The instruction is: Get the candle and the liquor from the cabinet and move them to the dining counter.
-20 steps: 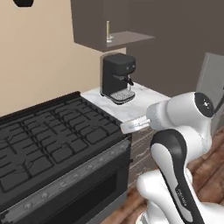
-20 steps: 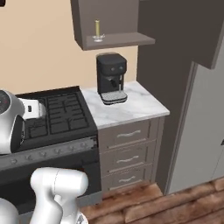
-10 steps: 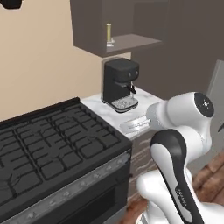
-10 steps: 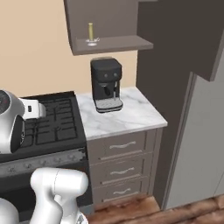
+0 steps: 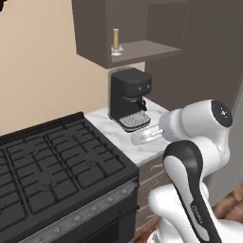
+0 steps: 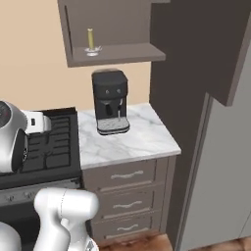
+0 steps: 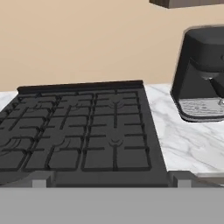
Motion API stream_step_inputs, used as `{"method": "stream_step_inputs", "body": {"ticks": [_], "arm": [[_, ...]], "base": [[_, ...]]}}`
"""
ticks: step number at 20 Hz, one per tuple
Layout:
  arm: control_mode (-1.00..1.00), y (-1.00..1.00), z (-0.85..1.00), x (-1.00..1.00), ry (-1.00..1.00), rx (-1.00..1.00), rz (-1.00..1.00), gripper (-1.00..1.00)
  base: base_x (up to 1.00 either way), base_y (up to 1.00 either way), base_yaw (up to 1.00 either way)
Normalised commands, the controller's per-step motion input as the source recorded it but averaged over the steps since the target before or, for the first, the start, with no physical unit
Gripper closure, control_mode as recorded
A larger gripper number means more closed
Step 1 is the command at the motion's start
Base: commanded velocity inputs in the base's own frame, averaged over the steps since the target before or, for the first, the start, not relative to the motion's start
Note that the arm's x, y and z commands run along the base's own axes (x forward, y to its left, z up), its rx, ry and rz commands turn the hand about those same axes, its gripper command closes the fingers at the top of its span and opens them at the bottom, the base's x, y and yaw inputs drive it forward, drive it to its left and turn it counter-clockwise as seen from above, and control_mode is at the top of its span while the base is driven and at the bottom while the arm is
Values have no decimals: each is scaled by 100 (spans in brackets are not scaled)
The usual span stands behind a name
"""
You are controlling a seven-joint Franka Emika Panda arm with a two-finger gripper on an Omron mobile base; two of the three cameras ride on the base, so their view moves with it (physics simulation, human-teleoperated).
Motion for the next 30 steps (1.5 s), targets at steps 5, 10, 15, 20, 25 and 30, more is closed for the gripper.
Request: {"method": "stream_step_inputs", "body": {"ticks": [5, 10, 15, 20, 25, 30], "arm": [[100, 0, 0, 0, 0, 0, 0, -100], [100, 0, 0, 0, 0, 0, 0, -100], [100, 0, 0, 0, 0, 0, 0, -100], [100, 0, 0, 0, 0, 0, 0, -100], [100, 0, 0, 0, 0, 0, 0, -100], [100, 0, 0, 0, 0, 0, 0, -100]], "base": [[50, -37, 13], [54, -29, 12], [55, -30, 13], [54, -26, 14], [52, -32, 14], [60, -31, 12]]}}
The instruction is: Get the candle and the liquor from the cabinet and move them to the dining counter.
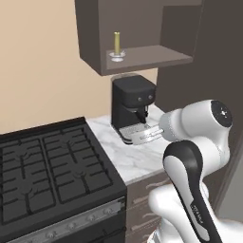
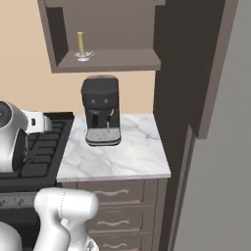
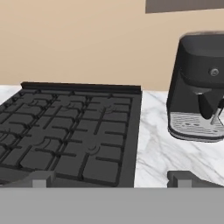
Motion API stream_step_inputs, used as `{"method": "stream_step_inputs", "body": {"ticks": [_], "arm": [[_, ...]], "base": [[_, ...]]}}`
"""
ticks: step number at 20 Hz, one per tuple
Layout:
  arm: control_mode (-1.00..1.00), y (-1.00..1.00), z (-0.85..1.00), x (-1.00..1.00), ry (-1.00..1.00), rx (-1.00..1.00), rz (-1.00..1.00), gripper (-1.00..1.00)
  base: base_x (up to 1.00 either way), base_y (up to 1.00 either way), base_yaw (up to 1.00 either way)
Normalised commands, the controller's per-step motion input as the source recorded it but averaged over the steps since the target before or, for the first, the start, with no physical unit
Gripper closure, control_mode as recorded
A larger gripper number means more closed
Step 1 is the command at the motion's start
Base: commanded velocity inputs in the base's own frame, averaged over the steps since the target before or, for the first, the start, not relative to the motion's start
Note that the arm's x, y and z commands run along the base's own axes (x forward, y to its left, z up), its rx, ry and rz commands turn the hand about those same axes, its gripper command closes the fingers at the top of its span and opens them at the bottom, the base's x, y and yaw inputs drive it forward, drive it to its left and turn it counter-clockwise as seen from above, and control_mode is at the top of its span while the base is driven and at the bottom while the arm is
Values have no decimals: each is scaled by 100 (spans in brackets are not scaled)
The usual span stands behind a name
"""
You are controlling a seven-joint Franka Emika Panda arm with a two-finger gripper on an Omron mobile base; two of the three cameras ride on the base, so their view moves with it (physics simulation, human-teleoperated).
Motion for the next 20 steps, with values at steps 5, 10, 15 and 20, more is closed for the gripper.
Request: {"method": "stream_step_inputs", "body": {"ticks": [5, 10, 15, 20], "arm": [[100, 0, 0, 0, 0, 0, 0, -100], [100, 0, 0, 0, 0, 0, 0, -100], [100, 0, 0, 0, 0, 0, 0, -100], [100, 0, 0, 0, 0, 0, 0, -100]], "base": [[68, -35, 11], [59, -49, 11], [60, -45, 11], [85, -40, 14]]}}
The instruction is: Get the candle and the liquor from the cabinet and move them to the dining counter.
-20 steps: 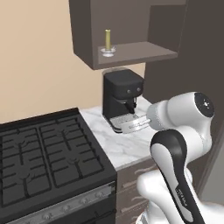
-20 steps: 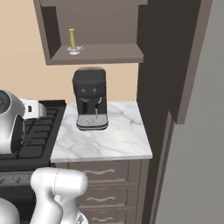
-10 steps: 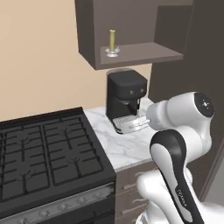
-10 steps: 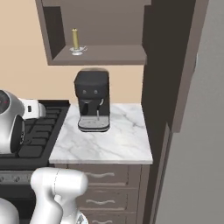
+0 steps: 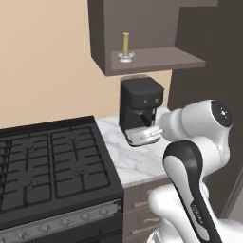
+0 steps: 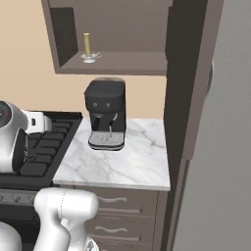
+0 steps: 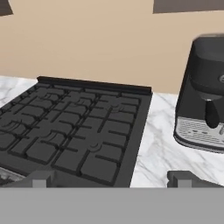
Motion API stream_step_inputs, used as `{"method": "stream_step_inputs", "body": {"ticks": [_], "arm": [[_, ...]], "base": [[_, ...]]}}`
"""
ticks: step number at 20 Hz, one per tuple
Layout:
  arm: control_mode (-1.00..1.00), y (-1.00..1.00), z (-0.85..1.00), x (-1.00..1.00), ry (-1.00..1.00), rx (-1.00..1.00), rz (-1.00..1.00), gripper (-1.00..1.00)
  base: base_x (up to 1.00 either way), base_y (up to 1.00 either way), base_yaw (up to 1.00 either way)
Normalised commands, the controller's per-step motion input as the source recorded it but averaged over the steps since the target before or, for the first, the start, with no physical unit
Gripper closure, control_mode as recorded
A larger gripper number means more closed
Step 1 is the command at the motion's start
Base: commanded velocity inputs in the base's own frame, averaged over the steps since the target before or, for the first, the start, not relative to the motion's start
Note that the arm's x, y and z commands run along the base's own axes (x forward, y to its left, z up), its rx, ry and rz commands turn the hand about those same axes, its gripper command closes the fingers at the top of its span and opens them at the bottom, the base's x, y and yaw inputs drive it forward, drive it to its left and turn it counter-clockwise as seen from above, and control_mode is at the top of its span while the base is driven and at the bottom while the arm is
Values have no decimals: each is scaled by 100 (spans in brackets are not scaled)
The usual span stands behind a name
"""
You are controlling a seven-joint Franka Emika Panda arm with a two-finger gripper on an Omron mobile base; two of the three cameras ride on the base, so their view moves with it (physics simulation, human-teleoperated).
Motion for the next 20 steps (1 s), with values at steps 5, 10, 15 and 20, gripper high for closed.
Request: {"method": "stream_step_inputs", "body": {"ticks": [5, 10, 15, 20], "arm": [[100, 0, 0, 0, 0, 0, 0, -100], [100, 0, 0, 0, 0, 0, 0, -100], [100, 0, 0, 0, 0, 0, 0, -100], [-100, 0, 0, 7, -1, 0, 0, -100]], "base": [[91, -40, 15], [96, -44, 13], [84, -23, 10], [6, 0, 0]]}}
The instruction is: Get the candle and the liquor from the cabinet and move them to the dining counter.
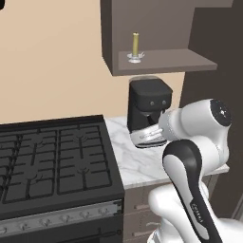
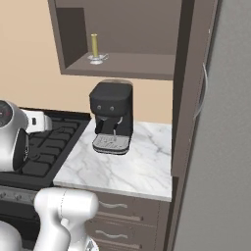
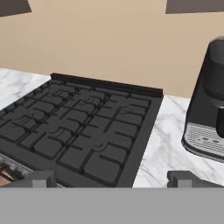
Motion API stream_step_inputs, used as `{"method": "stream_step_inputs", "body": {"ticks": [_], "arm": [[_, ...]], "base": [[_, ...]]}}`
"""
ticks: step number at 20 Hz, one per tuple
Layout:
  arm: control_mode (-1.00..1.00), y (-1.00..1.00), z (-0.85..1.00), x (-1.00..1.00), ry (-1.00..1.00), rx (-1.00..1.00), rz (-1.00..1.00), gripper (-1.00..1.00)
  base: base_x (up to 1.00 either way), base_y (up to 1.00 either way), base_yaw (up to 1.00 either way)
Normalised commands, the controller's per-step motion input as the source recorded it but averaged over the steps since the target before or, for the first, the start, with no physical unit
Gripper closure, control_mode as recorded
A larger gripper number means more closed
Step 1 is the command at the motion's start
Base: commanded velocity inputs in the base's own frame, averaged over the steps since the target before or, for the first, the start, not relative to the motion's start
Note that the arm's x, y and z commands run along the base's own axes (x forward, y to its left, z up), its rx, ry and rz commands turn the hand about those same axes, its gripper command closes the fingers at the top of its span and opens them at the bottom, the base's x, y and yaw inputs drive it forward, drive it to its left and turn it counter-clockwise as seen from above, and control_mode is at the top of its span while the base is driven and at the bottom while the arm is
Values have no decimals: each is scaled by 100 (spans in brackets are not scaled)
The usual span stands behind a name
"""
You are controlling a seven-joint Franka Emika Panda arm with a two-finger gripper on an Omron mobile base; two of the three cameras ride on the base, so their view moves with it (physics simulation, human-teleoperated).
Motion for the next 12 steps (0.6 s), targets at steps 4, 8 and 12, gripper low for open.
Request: {"method": "stream_step_inputs", "body": {"ticks": [4, 8, 12], "arm": [[-100, -29, 20, 0, -7, 0, -7, -100], [-100, -61, 43, 0, -1, 0, -7, -100], [-100, -58, 47, 1, 0, -1, -10, -100]], "base": [[0, 0, 0], [0, 0, 0], [0, 0, 0]]}}
